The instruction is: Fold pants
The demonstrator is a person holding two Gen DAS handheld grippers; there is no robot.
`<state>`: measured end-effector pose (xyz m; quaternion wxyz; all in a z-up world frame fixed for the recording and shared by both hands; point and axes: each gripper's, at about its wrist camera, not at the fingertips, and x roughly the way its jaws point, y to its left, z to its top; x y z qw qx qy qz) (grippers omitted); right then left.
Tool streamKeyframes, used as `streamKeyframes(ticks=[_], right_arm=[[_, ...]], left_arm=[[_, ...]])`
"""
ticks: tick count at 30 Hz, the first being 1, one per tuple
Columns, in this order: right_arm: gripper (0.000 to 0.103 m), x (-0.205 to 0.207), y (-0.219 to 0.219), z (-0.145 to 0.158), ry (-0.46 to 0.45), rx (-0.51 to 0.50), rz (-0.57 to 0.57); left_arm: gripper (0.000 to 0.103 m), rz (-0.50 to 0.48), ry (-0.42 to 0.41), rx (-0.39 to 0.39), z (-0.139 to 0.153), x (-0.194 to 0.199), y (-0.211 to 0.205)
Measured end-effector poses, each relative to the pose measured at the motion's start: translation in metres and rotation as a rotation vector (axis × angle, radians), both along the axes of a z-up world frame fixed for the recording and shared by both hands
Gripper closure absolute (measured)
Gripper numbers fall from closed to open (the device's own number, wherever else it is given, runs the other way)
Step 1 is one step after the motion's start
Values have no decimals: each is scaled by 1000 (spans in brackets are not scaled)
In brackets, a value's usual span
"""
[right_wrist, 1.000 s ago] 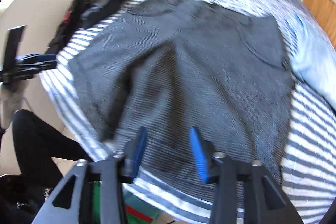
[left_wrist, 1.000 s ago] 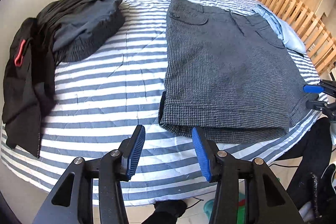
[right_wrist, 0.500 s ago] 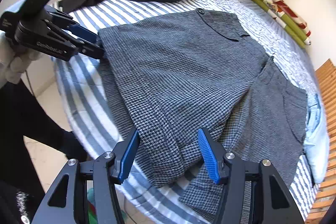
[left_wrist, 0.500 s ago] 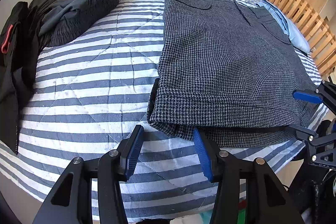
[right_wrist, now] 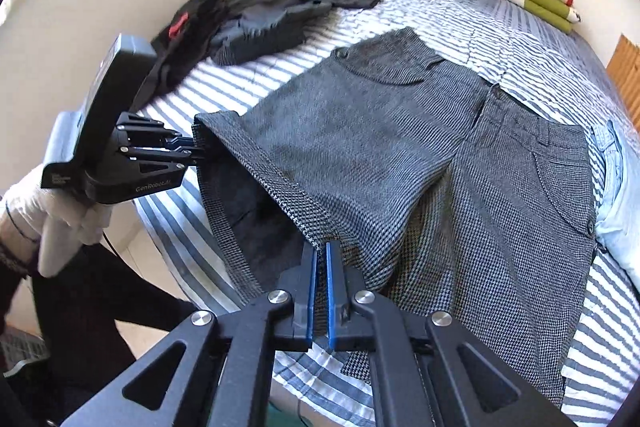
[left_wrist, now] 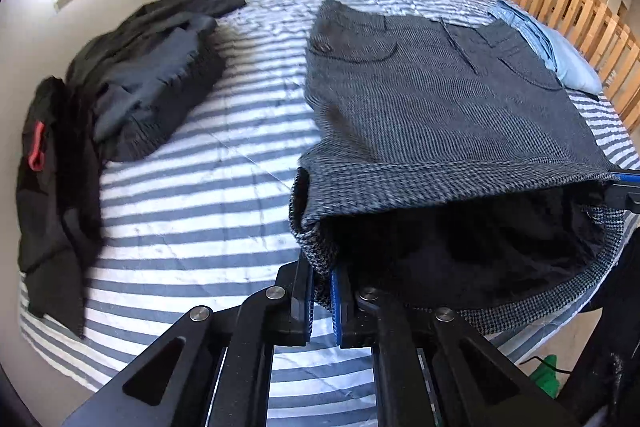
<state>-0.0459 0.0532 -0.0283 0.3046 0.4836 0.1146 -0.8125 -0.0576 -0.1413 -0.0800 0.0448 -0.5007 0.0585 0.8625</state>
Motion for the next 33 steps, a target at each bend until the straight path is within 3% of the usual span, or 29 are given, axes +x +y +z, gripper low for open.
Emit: streamKeyframes(ticks=[4, 7, 11, 15, 18, 21, 24, 27, 29, 33], right_arm=[[99, 0, 7, 16, -1, -96, -27], [99, 6, 3, 0, -53, -129, -1], [95, 14, -20, -51, -155, -29, 60], [95, 17, -15, -67, -248, -6, 112], [85, 15, 5, -45, -195, -62, 111], [84, -2, 27, -21, -156, -178, 34], [84, -25, 29, -12, -117, -219, -49], [84, -41, 15, -16, -43, -185, -78], [84, -52, 5, -30, -66, -181, -83], [84, -53, -9, -52, -138, -173, -57]], left_arm=[[100, 12, 38, -69, 29, 22, -22], [100, 13, -35, -91, 6, 30, -33], [99, -5, -138, -117, -39, 28, -35], [97, 12, -146, -88, -41, 39, -51], [97, 69, -90, -12, -15, 48, -71], [97, 84, -3, 79, 16, 45, -71], [97, 41, 39, 88, 27, 29, -49], [97, -13, 18, 122, 17, 1, -25], [97, -25, -9, 160, 4, -17, -14], [97, 2, -64, 63, -33, -37, -6]])
